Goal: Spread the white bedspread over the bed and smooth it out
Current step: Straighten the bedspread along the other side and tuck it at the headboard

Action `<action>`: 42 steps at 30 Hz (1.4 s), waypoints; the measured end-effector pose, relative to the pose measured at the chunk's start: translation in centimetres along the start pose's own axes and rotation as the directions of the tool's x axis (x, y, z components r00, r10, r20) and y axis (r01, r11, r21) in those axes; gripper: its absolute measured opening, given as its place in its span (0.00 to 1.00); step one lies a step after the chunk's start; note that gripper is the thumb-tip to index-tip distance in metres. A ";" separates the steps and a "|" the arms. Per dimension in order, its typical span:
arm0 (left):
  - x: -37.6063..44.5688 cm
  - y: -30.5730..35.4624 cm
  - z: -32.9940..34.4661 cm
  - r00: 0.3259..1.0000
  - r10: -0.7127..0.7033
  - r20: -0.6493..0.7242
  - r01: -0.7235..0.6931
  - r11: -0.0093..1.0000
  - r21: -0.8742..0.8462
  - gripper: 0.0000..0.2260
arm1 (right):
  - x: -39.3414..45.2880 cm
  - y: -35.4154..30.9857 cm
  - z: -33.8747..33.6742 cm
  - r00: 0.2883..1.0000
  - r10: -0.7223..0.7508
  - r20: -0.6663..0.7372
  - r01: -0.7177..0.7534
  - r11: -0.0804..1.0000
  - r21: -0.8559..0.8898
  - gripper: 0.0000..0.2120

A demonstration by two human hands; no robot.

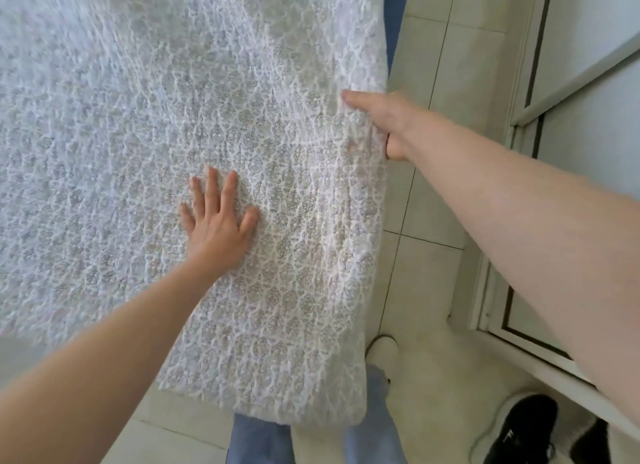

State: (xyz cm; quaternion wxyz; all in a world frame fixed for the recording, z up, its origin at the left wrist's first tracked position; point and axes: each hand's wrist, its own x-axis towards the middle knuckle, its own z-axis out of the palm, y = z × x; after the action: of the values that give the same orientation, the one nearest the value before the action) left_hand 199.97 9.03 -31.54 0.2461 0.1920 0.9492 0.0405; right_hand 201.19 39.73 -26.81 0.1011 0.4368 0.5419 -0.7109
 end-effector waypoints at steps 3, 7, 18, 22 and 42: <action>-0.1 0.3 0.1 0.999 -0.022 0.031 0.022 1.000 0.011 0.32 | -3.3 -1.6 -0.6 0.981 -0.163 -0.105 0.156 0.985 -0.072 0.22; -0.1 0.4 -0.3 0.996 -0.040 0.082 0.040 0.999 0.006 0.34 | -2.7 0.8 -6.5 0.954 -0.191 -0.229 0.149 0.971 -0.189 0.06; 0.2 0.7 -0.3 0.987 -0.082 0.136 0.075 0.996 0.058 0.34 | -2.5 3.1 -5.8 0.979 0.190 0.075 -0.186 0.981 -0.054 0.47; 0.3 0.8 -0.3 0.984 -0.096 0.147 0.088 0.994 0.057 0.34 | -2.2 5.1 -6.4 0.978 0.203 0.055 -0.184 0.952 -0.244 0.38; 16.3 7.2 -9.1 0.982 -0.109 -0.152 0.073 0.972 -0.223 0.29 | 11.8 -13.2 -4.0 0.997 -0.044 -0.060 0.045 0.999 0.026 0.62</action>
State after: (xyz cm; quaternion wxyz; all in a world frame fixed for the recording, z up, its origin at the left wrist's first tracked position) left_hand 184.89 22.12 -29.67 0.1886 0.1162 0.9639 0.1479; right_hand 188.00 52.20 -26.51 0.0632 0.4468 0.5447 -0.7069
